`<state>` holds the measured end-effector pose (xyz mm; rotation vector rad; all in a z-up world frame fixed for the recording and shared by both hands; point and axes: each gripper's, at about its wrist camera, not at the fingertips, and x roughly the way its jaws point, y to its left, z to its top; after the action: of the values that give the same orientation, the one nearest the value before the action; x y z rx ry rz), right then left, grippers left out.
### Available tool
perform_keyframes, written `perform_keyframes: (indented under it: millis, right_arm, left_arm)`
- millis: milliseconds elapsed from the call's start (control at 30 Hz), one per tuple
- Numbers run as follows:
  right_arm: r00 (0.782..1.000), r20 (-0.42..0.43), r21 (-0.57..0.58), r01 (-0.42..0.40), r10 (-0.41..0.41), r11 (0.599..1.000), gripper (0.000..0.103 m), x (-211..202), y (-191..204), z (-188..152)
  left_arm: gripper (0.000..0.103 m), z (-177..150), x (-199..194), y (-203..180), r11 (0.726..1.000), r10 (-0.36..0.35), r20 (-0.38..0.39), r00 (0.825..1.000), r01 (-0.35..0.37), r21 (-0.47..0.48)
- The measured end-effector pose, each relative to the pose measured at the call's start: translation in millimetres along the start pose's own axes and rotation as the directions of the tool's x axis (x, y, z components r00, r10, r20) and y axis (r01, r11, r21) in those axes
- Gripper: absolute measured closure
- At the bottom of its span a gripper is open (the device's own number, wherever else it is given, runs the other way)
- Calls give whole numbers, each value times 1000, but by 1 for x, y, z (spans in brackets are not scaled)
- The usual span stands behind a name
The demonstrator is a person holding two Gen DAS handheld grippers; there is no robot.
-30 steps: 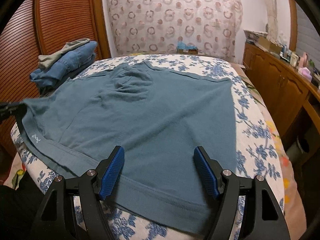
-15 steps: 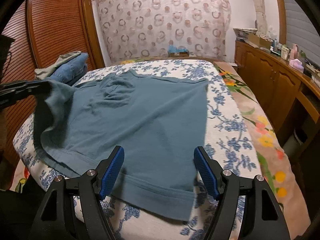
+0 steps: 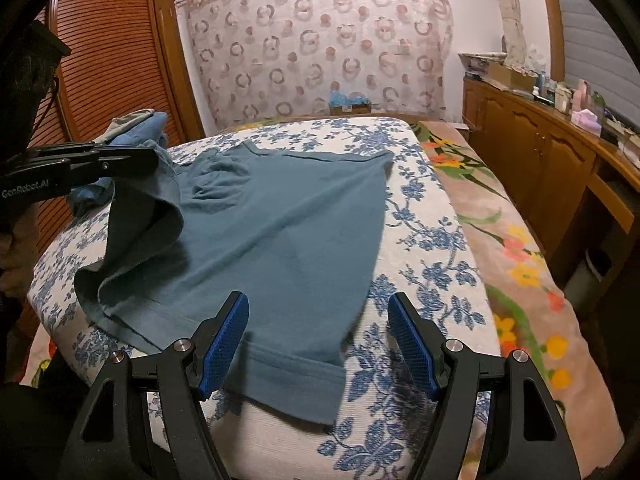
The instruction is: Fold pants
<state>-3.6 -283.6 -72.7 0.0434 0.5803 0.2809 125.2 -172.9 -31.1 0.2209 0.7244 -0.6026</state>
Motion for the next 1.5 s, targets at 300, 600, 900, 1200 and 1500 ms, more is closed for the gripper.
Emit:
perform_keyframes:
  millis: [300,600,900,1200,1500]
  right_arm:
    - [1000,5,5,-4,4,1000,29,1,1,2]
    - [999,16,-20,-31,32,999,29,11,17,15]
    - [996,-4,-63,-85,85,994,47,43,39,34]
    - [991,-54,-86,-130,126,988,53,75,47,52]
    - [987,-100,-85,-137,128,987,55,94,53,62]
  left_arm:
    - [62,-7,-5,11,997,72,-14,997,-72,-29]
    - [28,-38,-28,39,988,125,1,992,-124,-92]
    - [28,-71,-24,61,977,131,-41,991,-136,-165]
    - [28,-87,-19,65,971,132,-53,990,-140,-194]
    - [28,-96,-21,69,964,144,-44,989,-151,-217]
